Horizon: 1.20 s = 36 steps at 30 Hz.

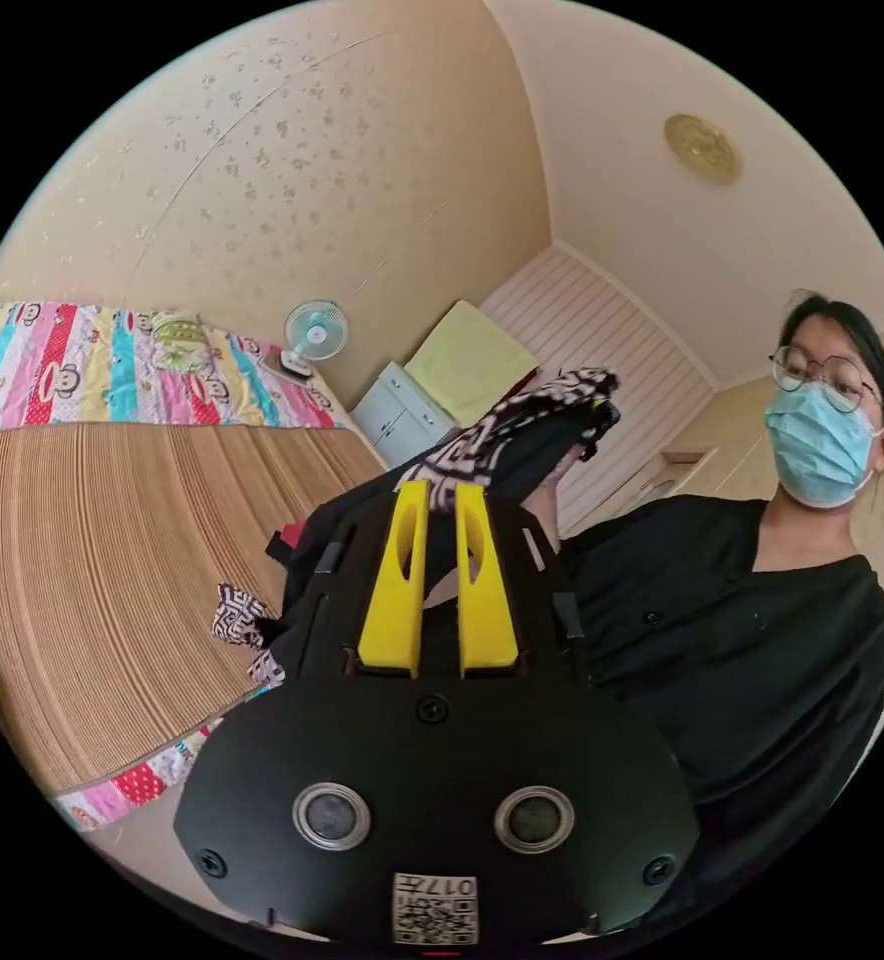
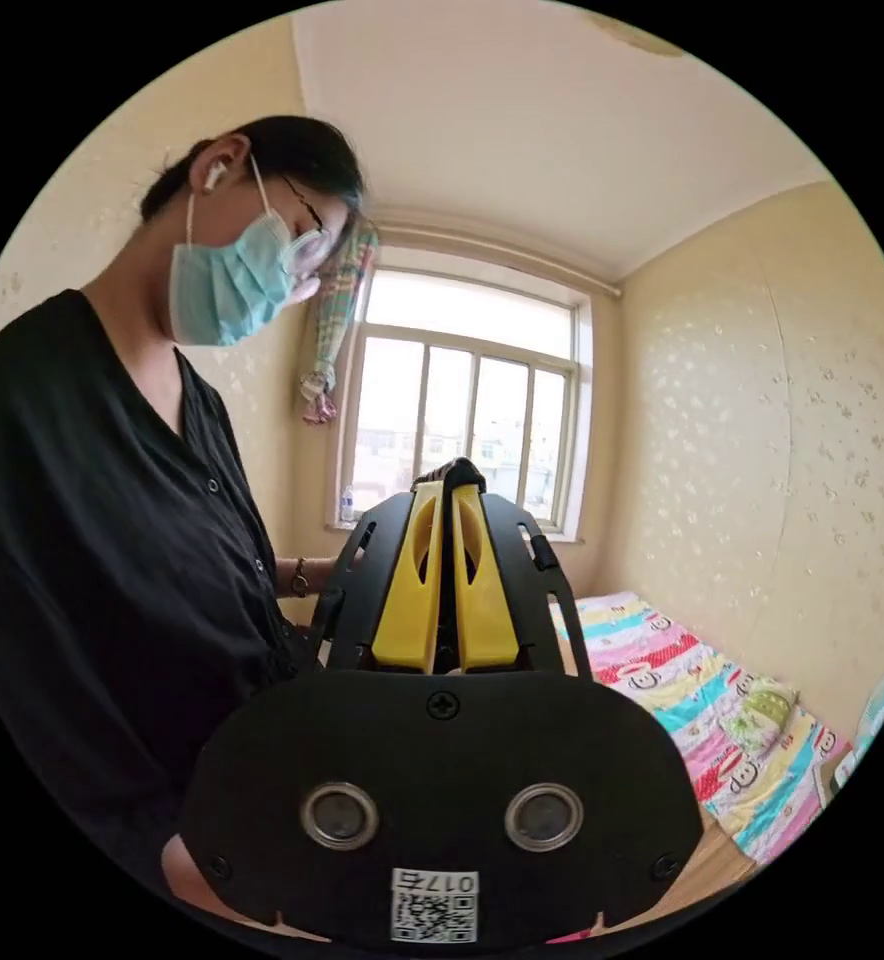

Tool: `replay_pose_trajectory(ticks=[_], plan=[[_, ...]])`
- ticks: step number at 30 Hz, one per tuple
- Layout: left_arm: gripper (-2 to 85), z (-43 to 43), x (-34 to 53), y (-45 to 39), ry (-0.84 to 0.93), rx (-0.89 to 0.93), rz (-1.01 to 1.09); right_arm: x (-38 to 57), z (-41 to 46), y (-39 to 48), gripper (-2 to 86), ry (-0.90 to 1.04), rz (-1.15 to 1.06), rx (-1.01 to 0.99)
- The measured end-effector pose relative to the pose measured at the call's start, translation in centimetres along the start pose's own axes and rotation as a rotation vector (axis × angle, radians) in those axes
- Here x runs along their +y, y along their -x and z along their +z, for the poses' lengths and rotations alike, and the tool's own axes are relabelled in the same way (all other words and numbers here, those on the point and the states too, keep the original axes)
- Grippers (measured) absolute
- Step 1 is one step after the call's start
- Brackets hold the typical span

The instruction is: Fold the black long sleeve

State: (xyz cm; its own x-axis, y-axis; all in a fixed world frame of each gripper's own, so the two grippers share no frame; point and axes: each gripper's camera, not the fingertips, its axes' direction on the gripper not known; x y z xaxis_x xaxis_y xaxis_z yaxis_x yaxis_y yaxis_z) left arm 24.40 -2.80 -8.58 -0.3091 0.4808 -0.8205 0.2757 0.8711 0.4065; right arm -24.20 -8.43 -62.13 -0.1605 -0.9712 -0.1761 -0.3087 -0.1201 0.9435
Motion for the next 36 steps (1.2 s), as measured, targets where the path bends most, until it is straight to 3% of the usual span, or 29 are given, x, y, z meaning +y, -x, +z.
replay_pose_trajectory(ticks=[3, 8, 11, 25, 29, 33, 36], plan=[[9.2, 4.2, 0.8, -0.9, 0.055, -0.067, -0.007, -0.2, -5.8, -1.7, 1.4, -0.256, -0.043, -0.209], [12.0, 11.7, 1.0, -3.2, 0.149, -0.05, 0.042, 2.6, -12.0, -8.3, 1.3, -0.69, 0.118, -0.546], [13.6, 16.0, 1.3, -6.0, 0.192, -0.059, 0.12, 4.0, -13.3, -11.0, 1.3, -0.805, 0.245, -0.615], [13.5, 18.5, 4.4, -18.8, 0.076, 0.168, 0.417, 2.6, -19.3, -12.7, 1.3, -0.862, 0.313, -0.655], [11.8, 18.7, 4.4, -22.5, 0.056, 0.099, 0.429, 2.9, -19.1, -13.4, 1.2, -0.865, 0.354, -0.656], [0.1, 18.8, 4.2, -23.8, 0.049, -0.067, 0.348, 3.4, -18.7, -14.1, 1.2, -0.878, 0.389, -0.67], [-0.7, 15.7, 4.4, -23.3, -0.056, -0.041, 0.265, 3.9, -18.6, -14.8, 1.2, -0.846, 0.428, -0.631]])
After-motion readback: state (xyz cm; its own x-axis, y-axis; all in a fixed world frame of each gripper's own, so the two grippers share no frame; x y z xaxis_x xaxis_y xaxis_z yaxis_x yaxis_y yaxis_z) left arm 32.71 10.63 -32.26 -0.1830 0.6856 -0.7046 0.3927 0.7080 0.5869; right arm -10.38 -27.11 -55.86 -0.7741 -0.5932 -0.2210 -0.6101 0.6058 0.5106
